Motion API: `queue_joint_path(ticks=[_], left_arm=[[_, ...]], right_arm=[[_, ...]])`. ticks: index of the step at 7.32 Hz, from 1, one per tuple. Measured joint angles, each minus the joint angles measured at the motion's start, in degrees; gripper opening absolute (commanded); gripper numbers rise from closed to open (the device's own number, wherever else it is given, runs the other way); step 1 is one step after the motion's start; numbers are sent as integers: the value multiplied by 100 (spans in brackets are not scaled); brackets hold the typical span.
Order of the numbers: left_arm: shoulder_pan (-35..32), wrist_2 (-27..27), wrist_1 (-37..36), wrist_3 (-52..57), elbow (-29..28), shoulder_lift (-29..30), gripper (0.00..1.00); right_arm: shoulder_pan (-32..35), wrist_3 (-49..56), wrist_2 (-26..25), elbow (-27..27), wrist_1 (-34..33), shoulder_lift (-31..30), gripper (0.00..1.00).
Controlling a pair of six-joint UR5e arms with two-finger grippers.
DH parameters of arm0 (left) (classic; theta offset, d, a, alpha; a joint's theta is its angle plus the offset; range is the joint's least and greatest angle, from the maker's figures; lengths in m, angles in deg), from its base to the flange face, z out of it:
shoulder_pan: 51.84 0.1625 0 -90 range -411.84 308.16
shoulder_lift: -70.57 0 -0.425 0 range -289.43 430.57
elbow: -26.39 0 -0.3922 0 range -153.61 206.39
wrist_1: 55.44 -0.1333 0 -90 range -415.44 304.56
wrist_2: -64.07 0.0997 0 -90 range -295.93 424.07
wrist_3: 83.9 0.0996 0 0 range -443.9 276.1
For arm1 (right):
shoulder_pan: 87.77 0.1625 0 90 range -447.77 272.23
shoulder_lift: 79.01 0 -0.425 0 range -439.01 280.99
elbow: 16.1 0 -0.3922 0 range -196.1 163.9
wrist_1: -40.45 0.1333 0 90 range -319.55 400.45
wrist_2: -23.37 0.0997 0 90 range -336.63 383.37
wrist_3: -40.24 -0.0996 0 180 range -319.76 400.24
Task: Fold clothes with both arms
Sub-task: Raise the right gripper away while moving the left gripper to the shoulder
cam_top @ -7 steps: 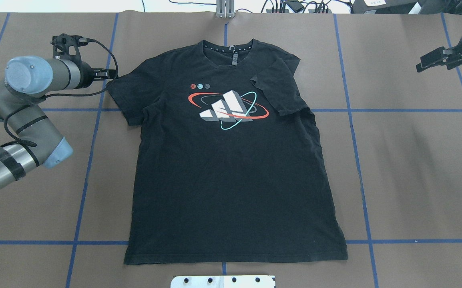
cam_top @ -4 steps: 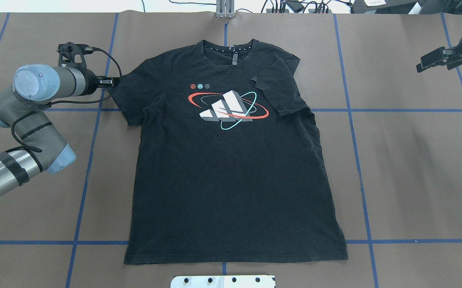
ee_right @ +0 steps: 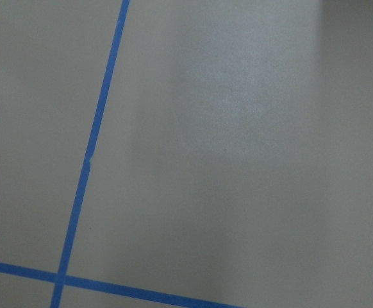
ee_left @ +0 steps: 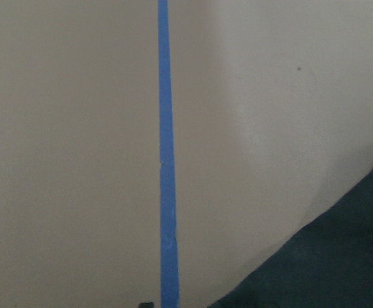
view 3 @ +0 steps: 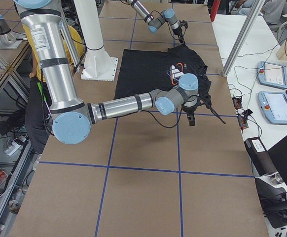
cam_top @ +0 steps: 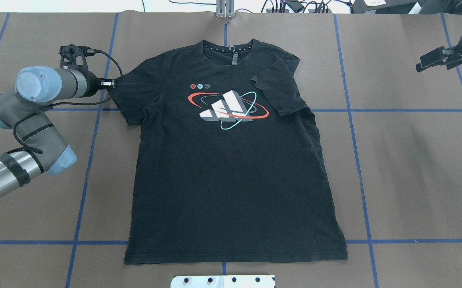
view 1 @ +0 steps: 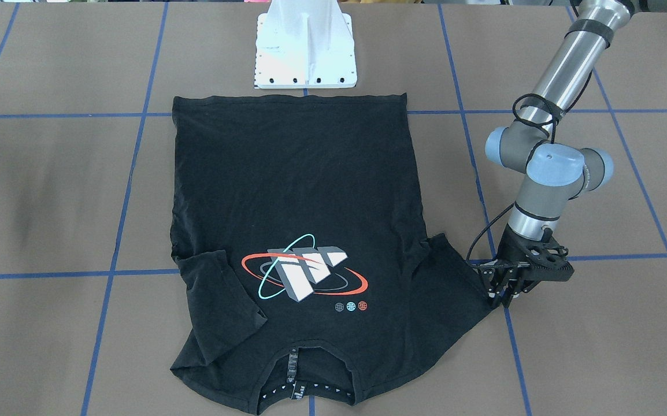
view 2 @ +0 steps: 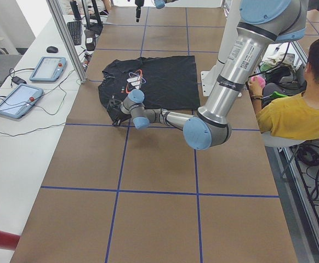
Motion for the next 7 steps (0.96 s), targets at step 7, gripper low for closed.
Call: queue_joint_path(ticks=[7], left_arm=[[-8,-55,-21,-79,496,9,0]], right_arm=[[0,-7,0,34,5,-29,100]])
